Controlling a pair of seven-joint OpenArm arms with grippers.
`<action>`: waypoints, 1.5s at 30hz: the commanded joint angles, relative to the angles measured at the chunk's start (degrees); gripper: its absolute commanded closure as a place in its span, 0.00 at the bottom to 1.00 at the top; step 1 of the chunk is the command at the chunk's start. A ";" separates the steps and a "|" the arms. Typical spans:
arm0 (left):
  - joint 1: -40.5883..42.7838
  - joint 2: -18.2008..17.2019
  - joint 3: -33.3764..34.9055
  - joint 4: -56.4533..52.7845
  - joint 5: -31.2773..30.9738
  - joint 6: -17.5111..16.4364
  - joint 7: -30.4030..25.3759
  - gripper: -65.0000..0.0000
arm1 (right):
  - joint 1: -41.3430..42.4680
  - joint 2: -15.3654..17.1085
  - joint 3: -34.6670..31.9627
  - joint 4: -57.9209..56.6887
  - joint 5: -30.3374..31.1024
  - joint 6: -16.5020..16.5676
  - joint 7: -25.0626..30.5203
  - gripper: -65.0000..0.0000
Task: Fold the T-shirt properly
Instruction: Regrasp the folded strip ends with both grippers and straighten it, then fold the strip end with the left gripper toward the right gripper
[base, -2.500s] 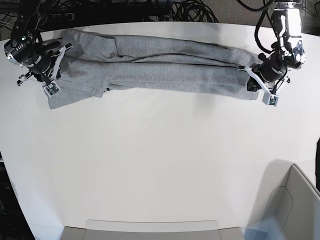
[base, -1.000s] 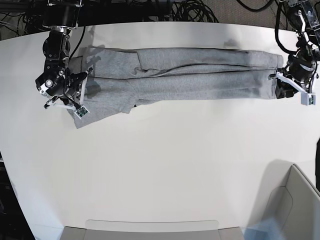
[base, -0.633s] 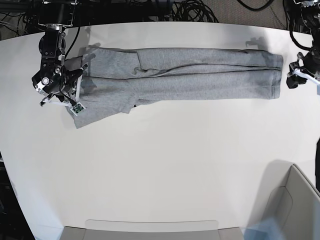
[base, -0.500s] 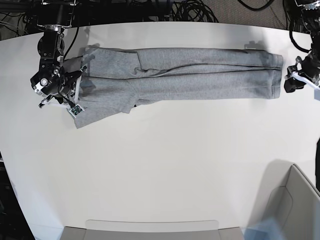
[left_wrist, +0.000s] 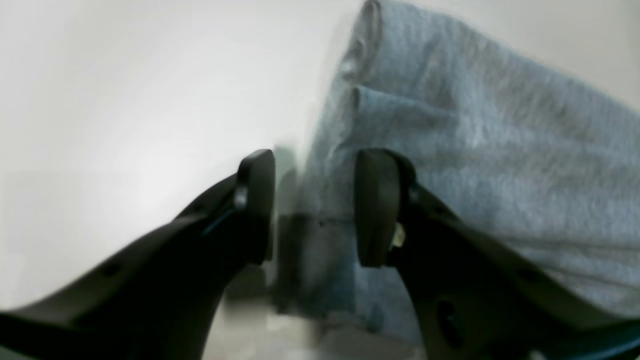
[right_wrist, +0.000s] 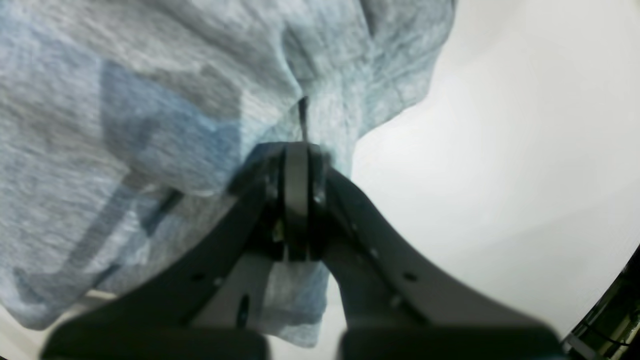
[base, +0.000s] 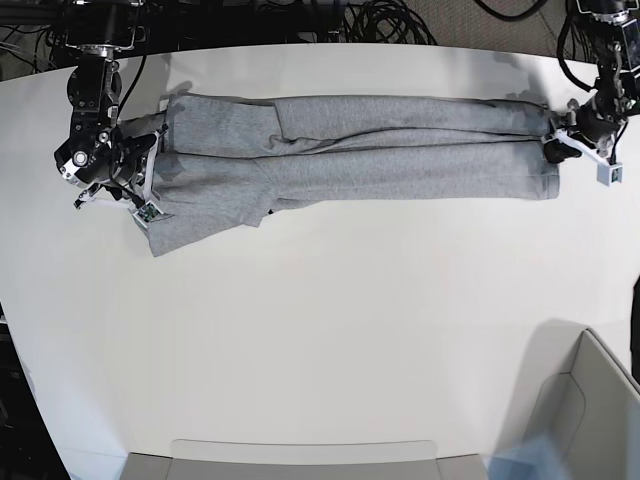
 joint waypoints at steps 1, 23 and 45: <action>-0.13 -0.98 0.79 0.61 -0.30 -0.07 0.84 0.61 | 0.78 0.64 0.17 0.97 0.20 0.89 0.35 1.00; -0.40 0.96 -3.61 -5.28 2.86 -0.07 -3.29 1.00 | 0.78 1.26 0.17 1.15 0.20 0.89 0.35 1.00; 0.31 8.17 -12.14 29.27 3.04 0.37 15.17 1.00 | -3.53 0.64 3.51 12.57 14.01 0.89 0.09 1.00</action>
